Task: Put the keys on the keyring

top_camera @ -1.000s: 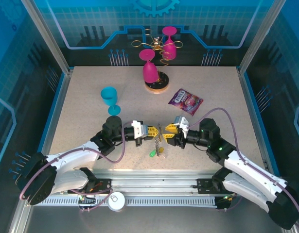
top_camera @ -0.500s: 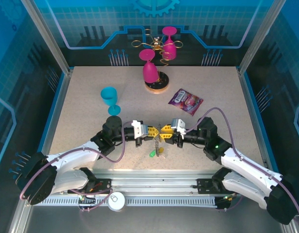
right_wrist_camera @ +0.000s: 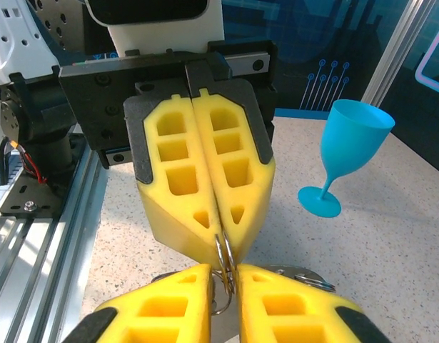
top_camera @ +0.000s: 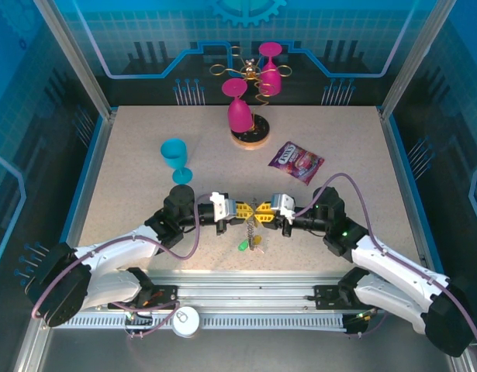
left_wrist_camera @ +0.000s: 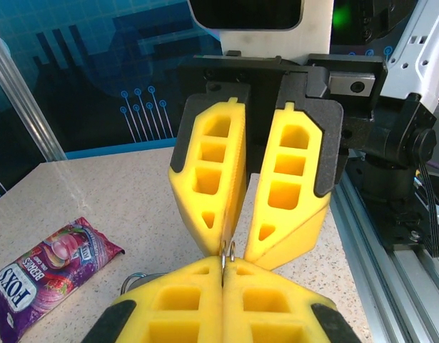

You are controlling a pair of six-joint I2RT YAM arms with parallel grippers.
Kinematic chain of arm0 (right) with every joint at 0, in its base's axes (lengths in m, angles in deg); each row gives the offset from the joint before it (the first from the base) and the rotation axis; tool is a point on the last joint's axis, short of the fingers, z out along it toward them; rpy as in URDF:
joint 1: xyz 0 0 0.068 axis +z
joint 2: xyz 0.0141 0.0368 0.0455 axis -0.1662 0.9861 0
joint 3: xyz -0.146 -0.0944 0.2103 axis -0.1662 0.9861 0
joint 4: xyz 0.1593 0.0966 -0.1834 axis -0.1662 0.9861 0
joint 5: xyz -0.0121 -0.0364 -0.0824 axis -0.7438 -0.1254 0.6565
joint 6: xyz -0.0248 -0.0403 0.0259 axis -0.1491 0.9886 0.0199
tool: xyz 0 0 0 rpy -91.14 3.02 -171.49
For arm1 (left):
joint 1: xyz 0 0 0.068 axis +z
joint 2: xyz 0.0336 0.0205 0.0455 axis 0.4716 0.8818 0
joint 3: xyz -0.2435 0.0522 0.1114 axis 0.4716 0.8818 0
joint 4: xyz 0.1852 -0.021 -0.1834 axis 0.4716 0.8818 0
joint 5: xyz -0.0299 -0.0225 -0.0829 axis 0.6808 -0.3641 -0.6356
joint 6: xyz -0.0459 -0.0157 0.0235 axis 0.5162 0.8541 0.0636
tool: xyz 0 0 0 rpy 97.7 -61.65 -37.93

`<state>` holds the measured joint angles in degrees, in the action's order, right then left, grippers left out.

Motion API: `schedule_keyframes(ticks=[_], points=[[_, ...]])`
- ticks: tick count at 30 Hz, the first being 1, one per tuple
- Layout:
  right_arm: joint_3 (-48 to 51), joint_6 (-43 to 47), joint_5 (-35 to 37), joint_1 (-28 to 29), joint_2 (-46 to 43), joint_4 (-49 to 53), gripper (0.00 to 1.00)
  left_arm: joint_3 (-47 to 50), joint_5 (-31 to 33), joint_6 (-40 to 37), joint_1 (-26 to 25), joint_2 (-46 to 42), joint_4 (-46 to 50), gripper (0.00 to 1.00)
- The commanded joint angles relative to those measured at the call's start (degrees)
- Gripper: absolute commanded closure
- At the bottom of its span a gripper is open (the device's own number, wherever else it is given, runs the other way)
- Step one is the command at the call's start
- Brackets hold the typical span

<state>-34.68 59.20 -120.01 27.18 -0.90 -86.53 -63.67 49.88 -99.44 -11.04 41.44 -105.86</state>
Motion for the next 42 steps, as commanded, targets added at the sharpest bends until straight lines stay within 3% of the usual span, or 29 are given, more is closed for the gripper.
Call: schedule_keyframes(ticks=[1,4,7,11,16,20,27,34,40,42], points=[[-1.0,1.4,0.3,0.9,0.6,-0.5,0.83,-0.3,-2.0,0.9,-0.2,0.3,-4.0,1.00],[-1.0,1.4,0.3,1.0,1.4,-1.2,0.88,-0.4,-2.0,1.2,-0.2,0.4,-4.2,1.00],[-1.2,1.2,0.7,1.0,1.7,-2.1,1.00,-0.3,-2.0,1.5,-0.2,0.5,-4.3,1.00],[-2.5,0.4,2.3,1.0,0.9,0.1,1.00,-0.3,0.1,1.5,-0.2,-0.1,-2.6,1.00],[-7.9,3.4,5.4,1.3,1.1,14.7,1.00,-2.1,3.3,-3.6,-0.2,-2.6,8.7,0.83],[-12.0,7.0,8.7,2.9,2.3,23.1,1.00,-5.2,4.9,-8.7,-0.1,-3.8,19.3,0.81],[-20.3,13.4,15.4,6.9,6.2,35.2,1.00,-8.9,5.6,-13.0,-0.1,-4.0,27.6,0.79],[-27.1,15.5,17.2,9.7,10.2,39.5,1.00,-10.5,5.5,-14.9,-0.2,-3.4,31.0,0.81],[-30.8,17.4,18.9,12.1,12.9,43.5,1.00,-10.9,5.2,-15.3,-0.2,-3.9,31.8,1.00],[-30.1,15.9,17.7,11.5,11.9,41.9,1.00,-10.7,5.2,-15.3,-0.2,-4.2,31.5,1.00]])
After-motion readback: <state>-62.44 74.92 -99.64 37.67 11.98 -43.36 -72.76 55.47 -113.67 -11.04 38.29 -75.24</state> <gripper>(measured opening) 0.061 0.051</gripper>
